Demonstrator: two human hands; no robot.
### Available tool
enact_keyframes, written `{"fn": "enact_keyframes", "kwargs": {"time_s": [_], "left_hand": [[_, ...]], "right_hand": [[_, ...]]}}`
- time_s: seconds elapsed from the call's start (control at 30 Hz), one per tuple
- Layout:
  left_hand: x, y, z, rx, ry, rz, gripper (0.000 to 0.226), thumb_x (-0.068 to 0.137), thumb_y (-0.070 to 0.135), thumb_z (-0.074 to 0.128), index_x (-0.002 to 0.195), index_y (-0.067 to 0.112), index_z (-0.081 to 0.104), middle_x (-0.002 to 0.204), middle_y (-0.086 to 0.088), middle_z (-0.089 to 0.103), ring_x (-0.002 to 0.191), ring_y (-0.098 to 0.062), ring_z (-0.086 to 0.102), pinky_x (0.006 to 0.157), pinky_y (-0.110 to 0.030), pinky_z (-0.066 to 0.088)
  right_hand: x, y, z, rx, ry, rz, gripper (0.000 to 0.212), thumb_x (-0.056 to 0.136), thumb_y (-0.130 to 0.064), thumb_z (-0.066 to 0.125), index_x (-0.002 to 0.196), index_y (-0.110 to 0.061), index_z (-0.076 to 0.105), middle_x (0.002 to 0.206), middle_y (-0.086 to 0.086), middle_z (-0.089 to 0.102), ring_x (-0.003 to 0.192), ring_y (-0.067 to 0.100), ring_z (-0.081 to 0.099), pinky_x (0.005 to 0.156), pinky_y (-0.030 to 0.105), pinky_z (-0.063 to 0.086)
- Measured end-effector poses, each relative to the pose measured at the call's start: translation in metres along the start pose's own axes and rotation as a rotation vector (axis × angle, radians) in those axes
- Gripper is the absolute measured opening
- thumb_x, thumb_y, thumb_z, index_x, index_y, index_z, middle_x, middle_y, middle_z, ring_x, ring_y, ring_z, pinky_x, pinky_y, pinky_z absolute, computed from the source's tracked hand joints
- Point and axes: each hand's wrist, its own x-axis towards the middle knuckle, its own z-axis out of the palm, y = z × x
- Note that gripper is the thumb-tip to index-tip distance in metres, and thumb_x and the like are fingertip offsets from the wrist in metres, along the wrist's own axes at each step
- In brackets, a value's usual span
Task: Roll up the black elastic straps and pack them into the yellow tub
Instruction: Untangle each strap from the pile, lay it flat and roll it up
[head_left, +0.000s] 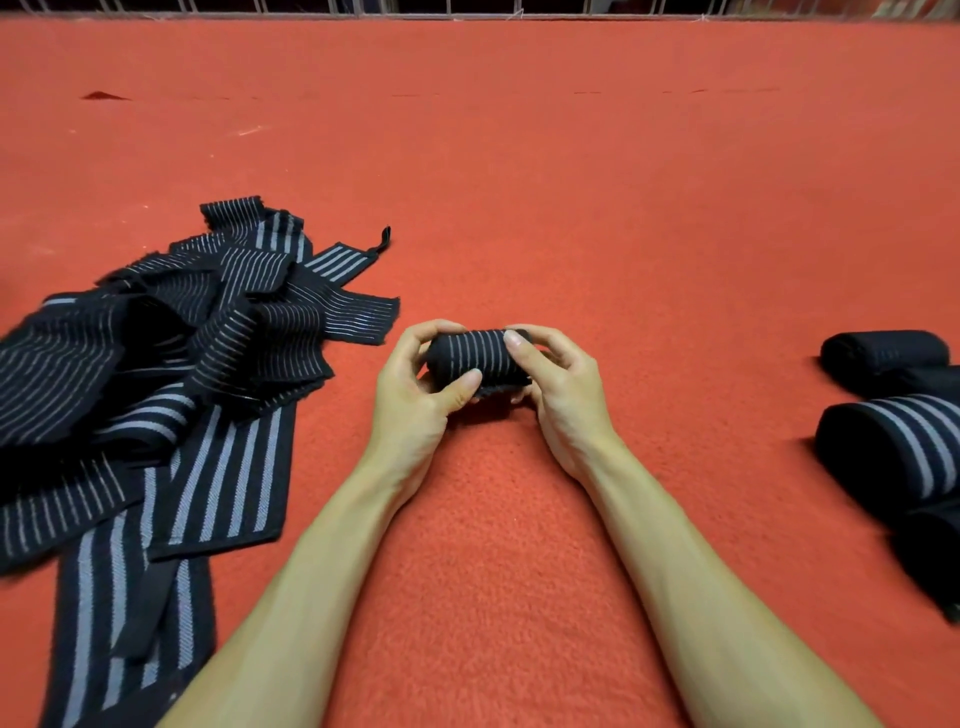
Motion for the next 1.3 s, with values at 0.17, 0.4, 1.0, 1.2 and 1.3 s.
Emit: {"fn": "enact_keyframes", "kwargs": {"time_s": [0.17,0.4,1.0,1.2,1.3], "left_hand": [[0.003,-0.001,0.001,-0.048,0.094,-0.086,0.043,0.079,0.009,0.075,0.119,0.018,0.061,0.114,-0.004,0.063,0.104,-0.013,0.060,0.101,-0.036,0.047],[-0.010,0.020,0.010,0.183,0.162,-0.203,0.050,0.083,-0.001,0.070,0.130,0.010,0.058,0.116,-0.003,0.066,0.097,-0.007,0.064,0.101,-0.041,0.049],[0.007,-0.012,0.211,0.198,-0.162,-0.376,0.026,0.078,0.003,0.077,0.102,0.013,0.070,0.094,-0.004,0.071,0.077,-0.012,0.069,0.076,-0.024,0.059],[0.006,-0.041,0.248,0.255,-0.222,-0.416,0.028,0.077,0.011,0.080,0.103,0.015,0.069,0.096,-0.002,0.069,0.078,-0.014,0.069,0.083,-0.035,0.059],[0.008,-0.044,0.250,0.363,-0.294,-0.377,0.027,0.079,0.021,0.080,0.104,0.017,0.072,0.078,0.004,0.068,0.060,-0.010,0.061,0.063,-0.028,0.054]], "right_hand": [[0.002,-0.002,-0.005,0.048,-0.013,-0.067,0.024,0.073,-0.020,0.076,0.097,-0.025,0.072,0.100,0.000,0.069,0.099,0.020,0.062,0.089,0.041,0.050],[-0.003,-0.015,-0.009,0.001,-0.028,0.086,0.031,0.083,0.011,0.064,0.103,-0.014,0.064,0.094,0.006,0.063,0.091,0.021,0.059,0.077,0.027,0.052],[0.018,-0.174,-0.217,-1.042,0.228,0.174,0.013,0.087,-0.010,0.062,0.096,-0.017,0.069,0.104,0.005,0.070,0.100,0.021,0.062,0.090,0.029,0.048],[0.021,-0.164,-0.247,-1.008,0.335,0.184,0.025,0.087,-0.007,0.052,0.080,-0.029,0.063,0.101,0.001,0.068,0.098,0.021,0.066,0.080,0.026,0.046],[0.022,-0.158,-0.245,-1.036,0.324,0.188,0.027,0.088,-0.009,0.051,0.076,-0.031,0.060,0.098,-0.001,0.068,0.099,0.022,0.065,0.081,0.025,0.045]]}}
